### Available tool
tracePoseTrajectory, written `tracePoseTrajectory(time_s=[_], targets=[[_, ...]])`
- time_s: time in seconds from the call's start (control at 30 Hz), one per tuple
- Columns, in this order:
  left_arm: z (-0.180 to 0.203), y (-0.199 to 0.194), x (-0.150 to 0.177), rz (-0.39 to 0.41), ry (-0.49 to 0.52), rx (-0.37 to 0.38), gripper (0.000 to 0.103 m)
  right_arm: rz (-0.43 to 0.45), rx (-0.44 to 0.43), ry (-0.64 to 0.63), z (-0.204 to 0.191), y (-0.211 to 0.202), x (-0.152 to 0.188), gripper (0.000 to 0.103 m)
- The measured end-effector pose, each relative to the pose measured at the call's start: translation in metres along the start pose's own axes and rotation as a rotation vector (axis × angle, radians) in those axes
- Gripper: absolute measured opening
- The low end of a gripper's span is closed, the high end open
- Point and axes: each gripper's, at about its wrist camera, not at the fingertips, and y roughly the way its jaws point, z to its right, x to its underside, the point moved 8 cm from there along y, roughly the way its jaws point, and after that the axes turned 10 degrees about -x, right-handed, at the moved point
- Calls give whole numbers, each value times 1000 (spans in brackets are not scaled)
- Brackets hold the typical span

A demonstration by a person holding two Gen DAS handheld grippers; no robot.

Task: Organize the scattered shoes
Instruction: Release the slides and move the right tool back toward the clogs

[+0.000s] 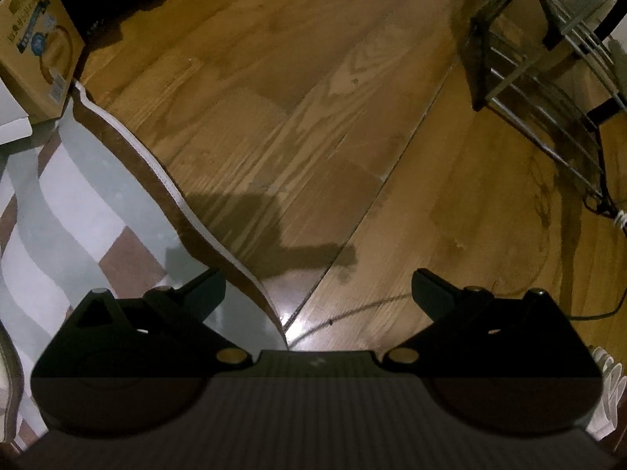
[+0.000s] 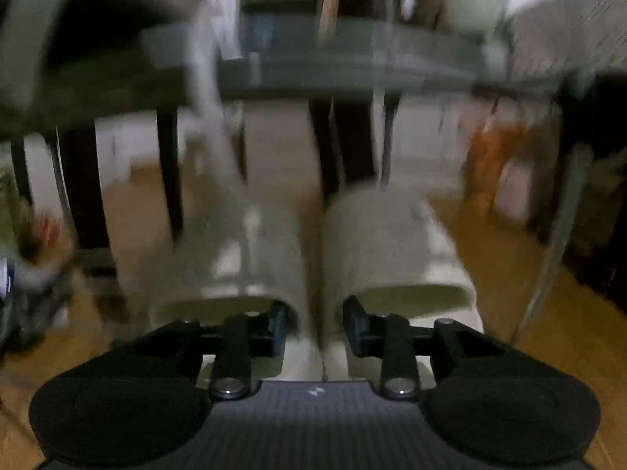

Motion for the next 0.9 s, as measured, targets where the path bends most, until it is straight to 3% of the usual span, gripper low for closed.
tracePoseTrajectory(time_s=[0.03, 0.1, 0.17, 0.23, 0.27, 0.33, 0.4, 0.47, 0.53, 0.6, 0.63, 0.7, 0.8, 0.9], targets=[[2, 2, 1, -5, 7, 3, 103, 18, -2, -5, 0, -8, -2, 78], [6, 5, 4, -16, 24, 11, 103, 40, -29, -43, -4, -31, -5, 99], [12, 5, 7, -22, 49, 26, 103, 28, -57, -106, -11, -53, -5, 99], [24, 2, 9, -27, 81, 59, 103, -39, -123, -145, -17, -73, 0, 98], [42, -2, 12, -32, 131, 106, 103, -84, -157, -165, -19, -84, 4, 98], [84, -11, 21, -36, 264, 164, 103, -273, -223, -201, -18, -117, 23, 98], [130, -21, 35, -26, 412, 204, 103, -426, -226, -209, -6, -146, 40, 97], [170, -30, 51, -17, 532, 228, 103, -521, -203, -219, 9, -169, 54, 97], [208, -38, 67, -10, 634, 256, 103, -654, -131, -205, 43, -213, 83, 97], [255, -49, 95, -3, 777, 301, 103, -730, -82, -143, 75, -245, 112, 95], [271, -53, 104, 0, 827, 318, 103, -756, -79, -112, 86, -253, 120, 82], [301, -63, 124, 1, 904, 347, 103, -780, -69, -2, 123, -276, 146, 71], [325, -69, 139, 11, 972, 327, 103, -763, -29, 135, 180, -299, 181, 71], [331, -66, 139, -2, 970, 302, 103, -775, -7, 167, 200, -297, 204, 72]])
